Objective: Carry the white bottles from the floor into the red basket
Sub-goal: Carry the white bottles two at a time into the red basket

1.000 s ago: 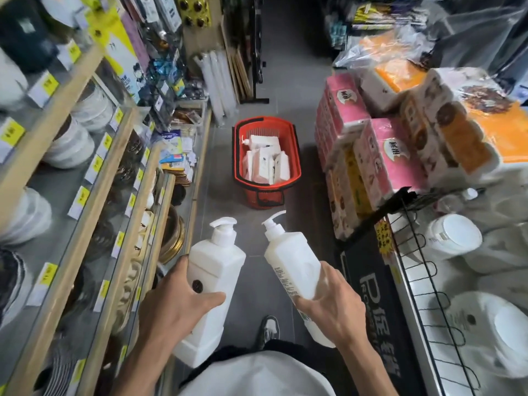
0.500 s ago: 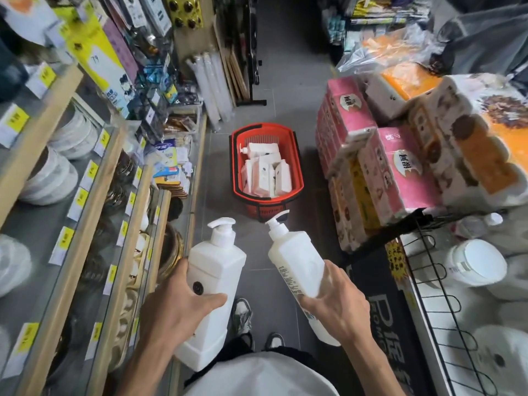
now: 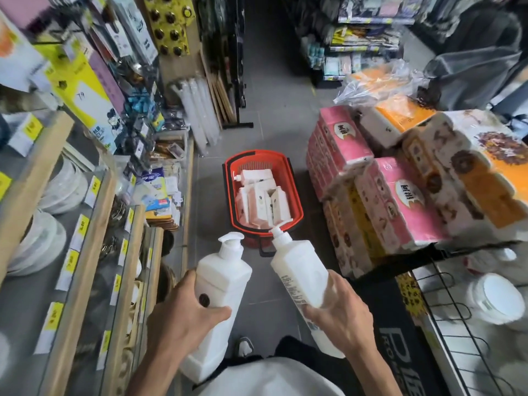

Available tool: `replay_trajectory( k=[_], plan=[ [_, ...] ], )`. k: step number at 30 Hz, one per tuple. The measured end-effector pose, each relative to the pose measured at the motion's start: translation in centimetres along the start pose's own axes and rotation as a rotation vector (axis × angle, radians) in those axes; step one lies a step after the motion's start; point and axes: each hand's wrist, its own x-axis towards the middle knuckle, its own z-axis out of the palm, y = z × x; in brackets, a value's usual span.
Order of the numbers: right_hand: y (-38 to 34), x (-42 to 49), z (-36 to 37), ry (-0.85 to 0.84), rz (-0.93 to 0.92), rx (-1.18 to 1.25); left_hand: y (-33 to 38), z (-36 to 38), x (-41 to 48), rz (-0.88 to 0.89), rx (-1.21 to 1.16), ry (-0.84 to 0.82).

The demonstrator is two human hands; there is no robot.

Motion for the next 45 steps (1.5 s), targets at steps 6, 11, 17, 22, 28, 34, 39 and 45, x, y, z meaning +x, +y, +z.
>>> replay_trajectory(
  k=[6,11,17,22,28,34,39,45],
  plan=[
    [-1.8,3.1,0.3,0.024,0.065,0.053,0.5,-1.7,4.4,0.03,-0.003,-0.001],
    [-3.6,7.2,0.3,-0.005,0.098,0.071,2.6,-2.6,8.4,0.048,0.012,0.003],
    [-6.2,12.9,-0.1,-0.044,0.098,0.097,4.7,-4.2,12.7,-0.011,-0.013,0.005],
    [-8.6,18.3,-0.6,-0.07,0.061,0.114,6.1,-5.1,16.7,-0.031,0.005,0.036],
    [-10.9,23.9,-1.8,-0.037,0.04,0.146,7.7,-6.5,22.1,-0.024,-0.077,0.043],
    [-13.7,26.8,-0.9,0.02,0.12,0.197,8.8,-8.9,27.5,0.06,-0.015,-0.042],
    [-17.0,28.0,1.0,0.046,0.193,0.23,8.6,-10.8,32.5,0.143,0.119,-0.144],
    [-19.7,28.4,3.5,0.09,0.317,0.363,8.4,-11.9,39.2,0.153,0.085,-0.191]
  ],
)
